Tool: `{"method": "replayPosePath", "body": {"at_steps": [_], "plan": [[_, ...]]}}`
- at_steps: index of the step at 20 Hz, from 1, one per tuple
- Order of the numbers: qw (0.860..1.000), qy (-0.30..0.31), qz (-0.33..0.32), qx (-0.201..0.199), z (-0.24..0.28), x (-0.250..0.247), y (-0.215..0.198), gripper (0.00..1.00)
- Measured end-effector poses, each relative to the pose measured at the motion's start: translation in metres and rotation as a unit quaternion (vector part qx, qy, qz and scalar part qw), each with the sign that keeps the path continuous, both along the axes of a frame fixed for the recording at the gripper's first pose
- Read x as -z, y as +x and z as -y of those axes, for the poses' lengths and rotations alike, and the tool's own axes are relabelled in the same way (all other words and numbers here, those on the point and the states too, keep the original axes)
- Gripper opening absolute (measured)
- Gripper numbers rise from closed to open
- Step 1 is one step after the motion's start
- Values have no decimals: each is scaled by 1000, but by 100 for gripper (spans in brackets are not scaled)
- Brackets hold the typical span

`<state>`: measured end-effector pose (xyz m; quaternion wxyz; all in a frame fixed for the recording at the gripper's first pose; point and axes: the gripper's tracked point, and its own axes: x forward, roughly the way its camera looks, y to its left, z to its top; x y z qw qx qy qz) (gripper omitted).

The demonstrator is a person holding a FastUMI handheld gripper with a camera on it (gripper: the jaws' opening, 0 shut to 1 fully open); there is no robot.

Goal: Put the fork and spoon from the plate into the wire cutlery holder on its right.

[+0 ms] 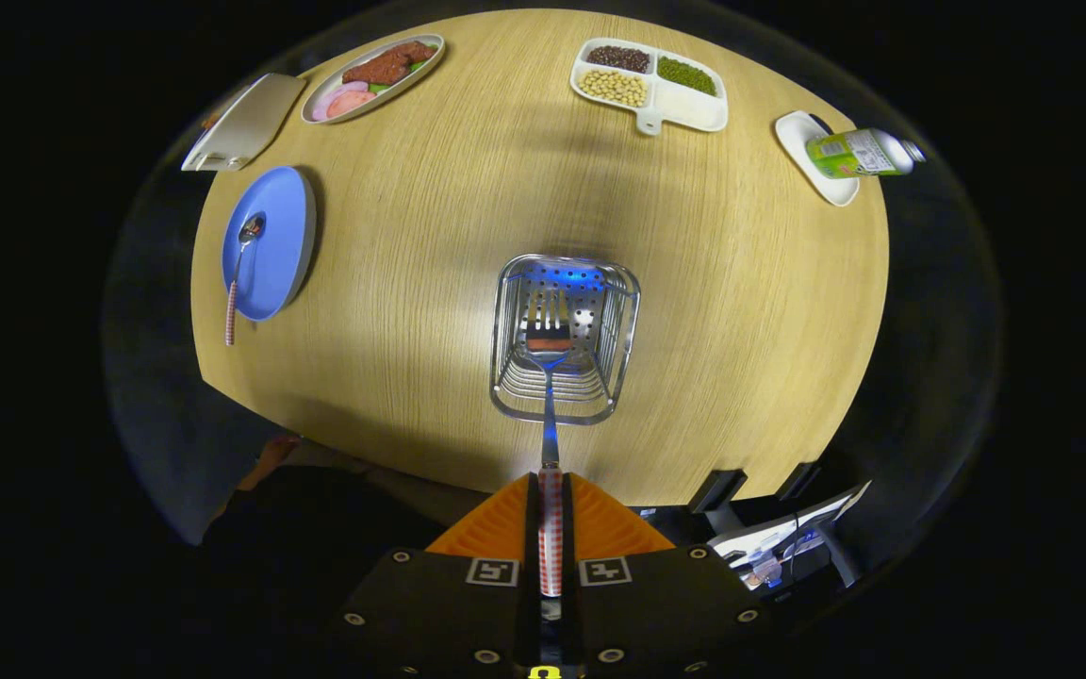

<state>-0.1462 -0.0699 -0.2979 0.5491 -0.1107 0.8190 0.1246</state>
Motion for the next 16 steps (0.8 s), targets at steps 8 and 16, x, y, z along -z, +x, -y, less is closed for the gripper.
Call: {"method": "replayPosePath", "body": {"at_steps": [8, 16], "plan": [[999, -15, -33, 24, -4, 22, 25, 11], [997, 20, 46, 64, -19, 12, 54, 18]]}}
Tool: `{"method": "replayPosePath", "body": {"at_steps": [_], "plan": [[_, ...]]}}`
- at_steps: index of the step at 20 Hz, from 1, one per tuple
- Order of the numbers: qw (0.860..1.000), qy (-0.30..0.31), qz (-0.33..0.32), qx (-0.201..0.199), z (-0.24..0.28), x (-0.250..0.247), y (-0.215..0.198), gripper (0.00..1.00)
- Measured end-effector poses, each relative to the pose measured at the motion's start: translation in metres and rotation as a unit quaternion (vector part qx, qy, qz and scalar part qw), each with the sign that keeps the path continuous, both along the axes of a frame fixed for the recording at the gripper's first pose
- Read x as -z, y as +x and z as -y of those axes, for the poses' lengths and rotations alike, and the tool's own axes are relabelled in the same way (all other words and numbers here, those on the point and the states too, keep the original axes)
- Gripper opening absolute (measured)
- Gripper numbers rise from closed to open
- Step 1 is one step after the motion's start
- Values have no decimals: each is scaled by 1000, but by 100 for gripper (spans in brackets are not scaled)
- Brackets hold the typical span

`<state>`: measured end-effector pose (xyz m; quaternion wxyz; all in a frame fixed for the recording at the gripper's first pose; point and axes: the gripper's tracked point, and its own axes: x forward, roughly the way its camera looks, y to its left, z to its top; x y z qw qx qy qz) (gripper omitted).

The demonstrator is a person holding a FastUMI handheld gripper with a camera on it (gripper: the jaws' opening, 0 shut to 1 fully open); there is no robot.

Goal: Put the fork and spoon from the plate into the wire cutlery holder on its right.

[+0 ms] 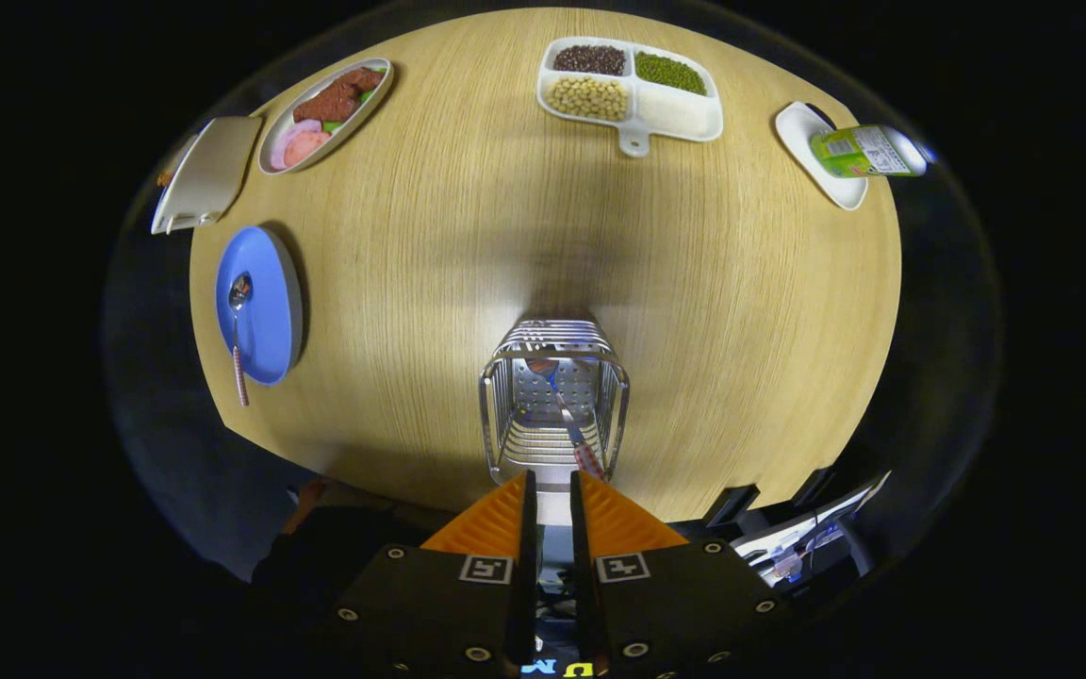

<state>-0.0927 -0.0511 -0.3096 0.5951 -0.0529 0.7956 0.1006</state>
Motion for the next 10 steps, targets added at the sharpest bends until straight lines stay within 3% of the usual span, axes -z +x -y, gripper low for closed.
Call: {"method": "replayPosePath", "body": {"at_steps": [2, 6, 10], "plan": [[999, 17, 41, 7, -9, -8, 13, 23], [993, 59, 96, 21, -40, -33, 21, 58], [988, 77, 136, -9, -69, -49, 20, 82]]}}
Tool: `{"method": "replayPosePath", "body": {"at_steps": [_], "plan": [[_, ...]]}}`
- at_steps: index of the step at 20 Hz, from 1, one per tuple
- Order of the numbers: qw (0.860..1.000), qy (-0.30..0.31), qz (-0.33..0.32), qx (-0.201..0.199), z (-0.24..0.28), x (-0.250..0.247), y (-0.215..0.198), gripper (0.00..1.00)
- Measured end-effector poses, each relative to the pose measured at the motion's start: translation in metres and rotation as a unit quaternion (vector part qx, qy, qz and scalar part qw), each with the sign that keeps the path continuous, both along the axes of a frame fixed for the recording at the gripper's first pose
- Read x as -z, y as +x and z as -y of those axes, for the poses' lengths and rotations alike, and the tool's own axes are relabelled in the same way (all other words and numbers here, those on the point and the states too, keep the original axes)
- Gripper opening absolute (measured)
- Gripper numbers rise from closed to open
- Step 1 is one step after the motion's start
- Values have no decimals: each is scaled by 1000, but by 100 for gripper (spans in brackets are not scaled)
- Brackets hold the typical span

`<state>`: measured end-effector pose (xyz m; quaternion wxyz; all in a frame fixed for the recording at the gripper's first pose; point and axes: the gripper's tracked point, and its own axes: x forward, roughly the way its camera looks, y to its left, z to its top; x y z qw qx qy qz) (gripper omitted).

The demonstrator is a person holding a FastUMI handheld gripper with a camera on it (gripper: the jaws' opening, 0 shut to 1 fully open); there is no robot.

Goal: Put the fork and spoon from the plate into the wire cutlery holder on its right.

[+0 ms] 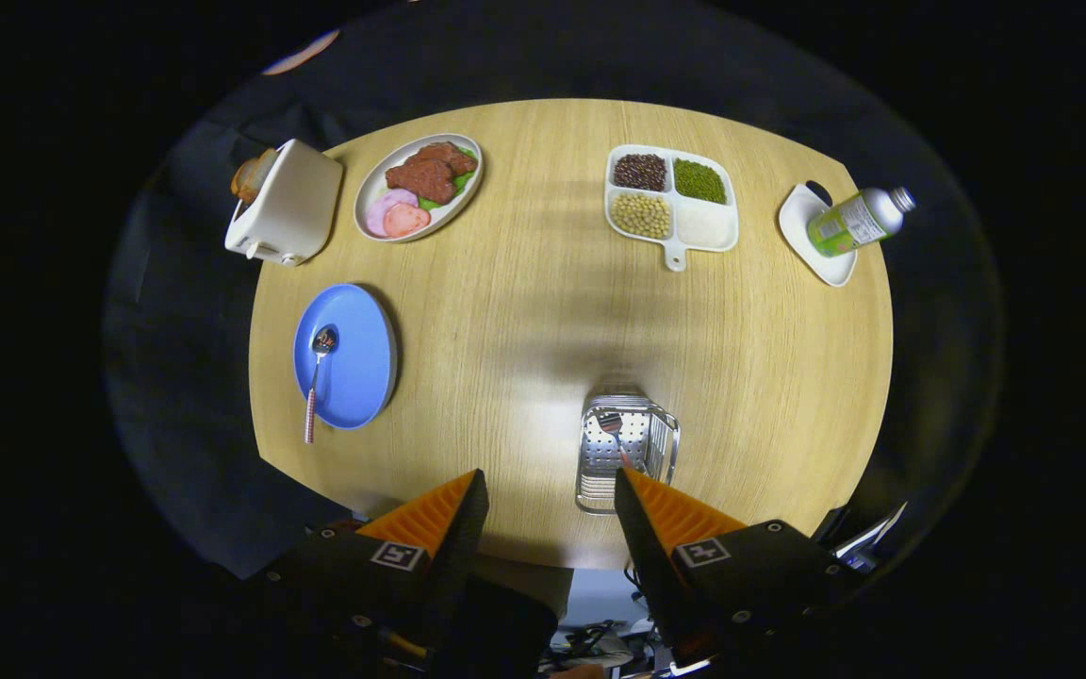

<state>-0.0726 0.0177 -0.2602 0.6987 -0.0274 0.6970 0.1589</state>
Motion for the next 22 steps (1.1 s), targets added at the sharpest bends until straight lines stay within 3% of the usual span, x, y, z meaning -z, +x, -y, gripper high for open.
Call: {"method": "replayPosePath", "body": {"at_steps": [3, 5, 12, 22], "plan": [[1000, 17, 15, -16, -31, -8, -8, 94], [999, 27, 23, -25, -53, -11, -9, 97], [998, 54, 29, -27, -135, -11, -17, 98], [997, 66, -16, -42, -258, 24, -53, 95]]}}
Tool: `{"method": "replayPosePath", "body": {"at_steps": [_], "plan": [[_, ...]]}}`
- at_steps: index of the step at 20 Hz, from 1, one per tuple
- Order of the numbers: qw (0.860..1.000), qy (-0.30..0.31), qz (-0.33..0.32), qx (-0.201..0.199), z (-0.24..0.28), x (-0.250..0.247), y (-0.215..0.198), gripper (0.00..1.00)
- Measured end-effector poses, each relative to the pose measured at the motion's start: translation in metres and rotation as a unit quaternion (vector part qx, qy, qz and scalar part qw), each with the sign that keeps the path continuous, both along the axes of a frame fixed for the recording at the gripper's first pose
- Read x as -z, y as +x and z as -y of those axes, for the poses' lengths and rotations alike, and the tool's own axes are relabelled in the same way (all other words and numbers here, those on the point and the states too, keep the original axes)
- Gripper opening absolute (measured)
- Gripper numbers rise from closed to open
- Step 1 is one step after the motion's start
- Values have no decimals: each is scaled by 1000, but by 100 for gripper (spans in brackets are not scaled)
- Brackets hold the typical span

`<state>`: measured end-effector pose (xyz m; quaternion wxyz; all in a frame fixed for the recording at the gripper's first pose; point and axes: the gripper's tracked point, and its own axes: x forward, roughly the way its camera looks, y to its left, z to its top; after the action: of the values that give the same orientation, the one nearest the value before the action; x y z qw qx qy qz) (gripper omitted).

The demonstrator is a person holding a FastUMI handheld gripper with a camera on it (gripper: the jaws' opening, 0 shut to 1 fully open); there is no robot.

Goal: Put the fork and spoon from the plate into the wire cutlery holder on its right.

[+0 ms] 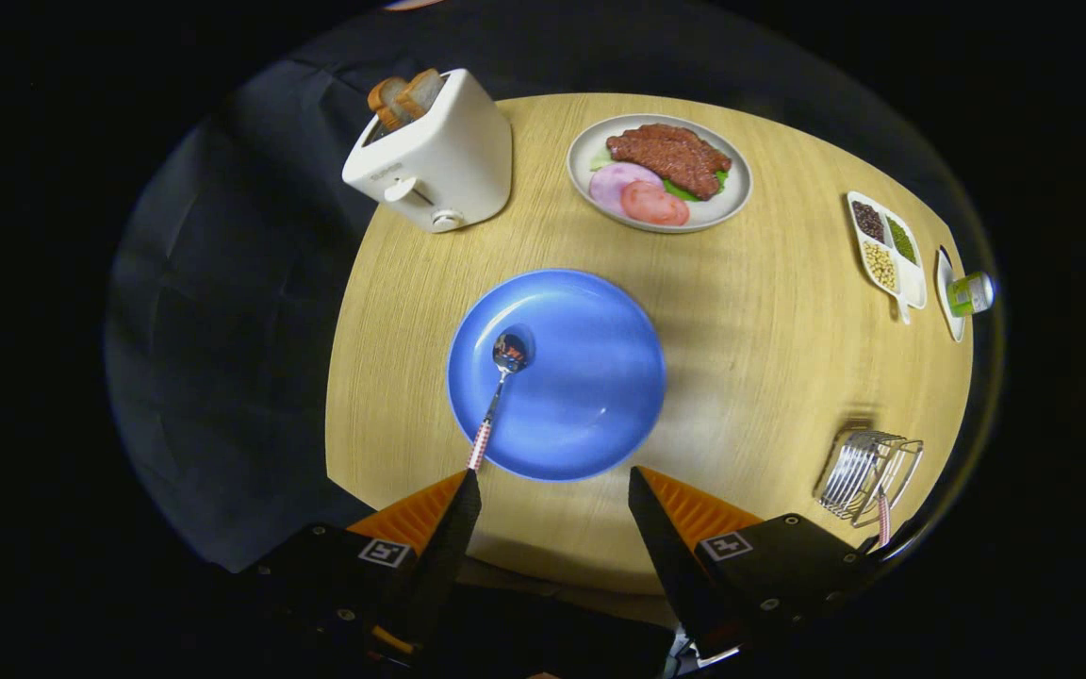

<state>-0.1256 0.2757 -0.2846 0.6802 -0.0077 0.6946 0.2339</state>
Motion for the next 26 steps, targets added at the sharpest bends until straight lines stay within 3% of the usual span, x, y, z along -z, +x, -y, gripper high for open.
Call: {"method": "replayPosePath", "body": {"at_steps": [6, 8, 14, 21, 25, 26], "plan": [[1000, -18, -19, 11, -44, 30, -9, 94], [999, -32, -22, 21, -50, 43, -9, 89], [996, -73, -36, 46, -56, 77, -22, 65], [993, -96, -29, 66, -56, 96, -30, 27], [992, -107, -19, 65, -49, 99, -26, 12], [992, -106, -18, 63, -49, 100, -26, 12]]}}
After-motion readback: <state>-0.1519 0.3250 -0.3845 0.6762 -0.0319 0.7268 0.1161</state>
